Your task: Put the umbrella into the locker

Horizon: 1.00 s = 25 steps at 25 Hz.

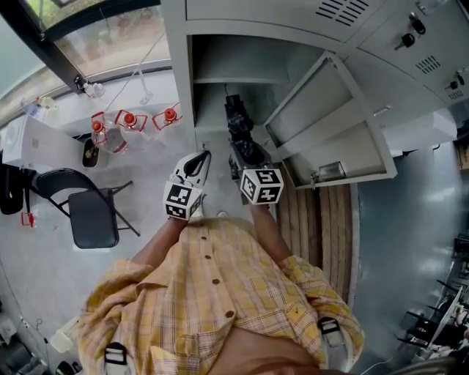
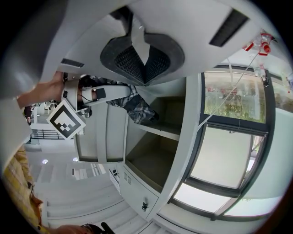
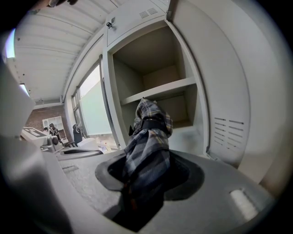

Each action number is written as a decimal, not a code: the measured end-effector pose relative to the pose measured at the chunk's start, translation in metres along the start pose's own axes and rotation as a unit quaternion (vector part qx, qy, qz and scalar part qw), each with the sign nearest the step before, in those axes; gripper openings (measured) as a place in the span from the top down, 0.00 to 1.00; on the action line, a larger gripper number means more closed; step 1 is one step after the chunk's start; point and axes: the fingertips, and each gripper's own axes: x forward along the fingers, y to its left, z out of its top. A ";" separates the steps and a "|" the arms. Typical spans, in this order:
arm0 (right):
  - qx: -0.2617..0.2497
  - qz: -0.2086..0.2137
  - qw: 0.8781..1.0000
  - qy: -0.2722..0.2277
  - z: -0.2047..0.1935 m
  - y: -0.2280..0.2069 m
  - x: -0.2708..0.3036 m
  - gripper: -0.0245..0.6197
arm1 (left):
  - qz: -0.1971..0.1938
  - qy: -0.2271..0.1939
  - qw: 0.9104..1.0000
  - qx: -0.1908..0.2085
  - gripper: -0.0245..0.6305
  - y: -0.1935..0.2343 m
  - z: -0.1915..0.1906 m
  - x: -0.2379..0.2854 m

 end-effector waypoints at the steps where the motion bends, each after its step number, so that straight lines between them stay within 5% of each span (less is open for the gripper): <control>1: -0.003 0.000 1.000 0.003 0.000 0.000 0.004 0.68 | 0.000 -0.001 1.000 -0.001 0.96 0.001 0.000 0.001; 25: -0.060 0.006 0.998 0.008 0.037 -0.018 0.080 0.68 | 0.008 -0.005 1.000 -0.007 0.96 0.023 0.003 0.011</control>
